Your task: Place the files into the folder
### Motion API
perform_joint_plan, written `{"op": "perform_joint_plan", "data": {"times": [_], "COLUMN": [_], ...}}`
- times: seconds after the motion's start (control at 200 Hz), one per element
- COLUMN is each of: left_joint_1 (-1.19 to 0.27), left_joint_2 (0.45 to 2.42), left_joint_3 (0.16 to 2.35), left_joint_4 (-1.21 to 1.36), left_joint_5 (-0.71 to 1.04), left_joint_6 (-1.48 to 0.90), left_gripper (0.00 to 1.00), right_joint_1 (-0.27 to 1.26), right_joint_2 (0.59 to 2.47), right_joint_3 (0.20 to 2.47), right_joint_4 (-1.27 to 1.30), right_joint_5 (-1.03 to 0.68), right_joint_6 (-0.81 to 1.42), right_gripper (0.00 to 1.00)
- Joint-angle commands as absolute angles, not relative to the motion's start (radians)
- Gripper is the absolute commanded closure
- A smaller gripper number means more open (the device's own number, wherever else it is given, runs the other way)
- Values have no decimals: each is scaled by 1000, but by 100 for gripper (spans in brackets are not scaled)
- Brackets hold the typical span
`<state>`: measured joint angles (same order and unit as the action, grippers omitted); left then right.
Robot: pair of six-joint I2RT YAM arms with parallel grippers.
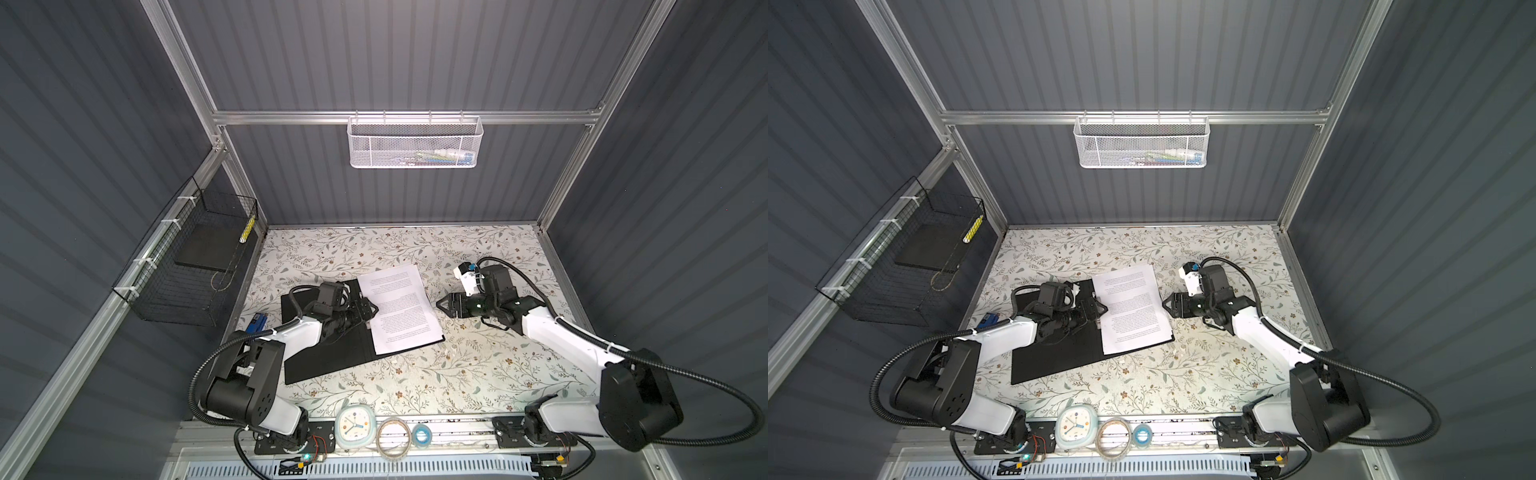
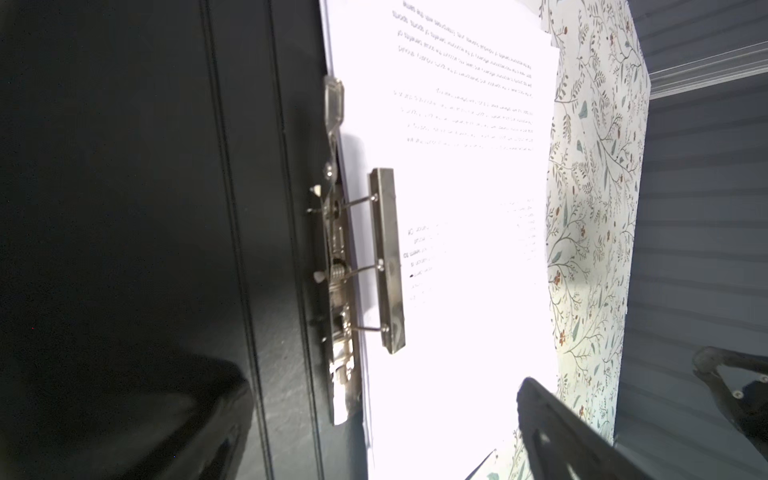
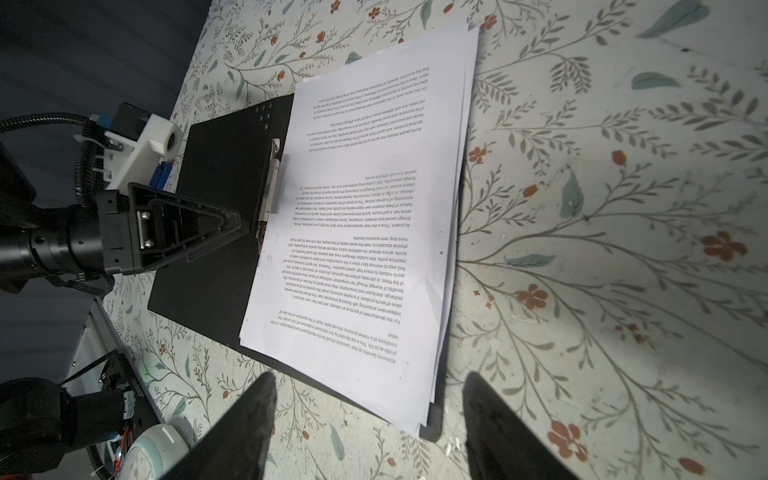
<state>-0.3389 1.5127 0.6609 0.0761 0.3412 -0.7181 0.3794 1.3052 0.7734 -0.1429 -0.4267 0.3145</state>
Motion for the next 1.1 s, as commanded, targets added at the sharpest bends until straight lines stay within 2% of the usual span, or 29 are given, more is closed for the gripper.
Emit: {"op": "perform_joint_plan", "data": {"times": [0.0,0.35,0.63,0.921,1.096], "left_joint_1": [-346,-384,-447,-538,-537], "left_joint_2": [1542,1660,1709,1699,1672], "left_joint_3": [702,791,804,827,871], "left_joint_4": [91,124,178,205,54], "left_joint_5": [337,380,365,238,189], "left_joint_6": [-687,-666,-722,-792,-767], "left_gripper": [0,0,1,1,0], "right_joint_1": [353,322,298,283,276], "right_joint_2": [1251,1127,1149,1160,1149], "right_joint_3": [721,639,675,715,724], "right_joint_4": [-93,-69,-162,-229,-269], "right_joint_5": [-448,-414,-451,-442,-398], "right_joint_6": [326,297,304,288,315], "right_gripper": [29,29,28,31,31]}}
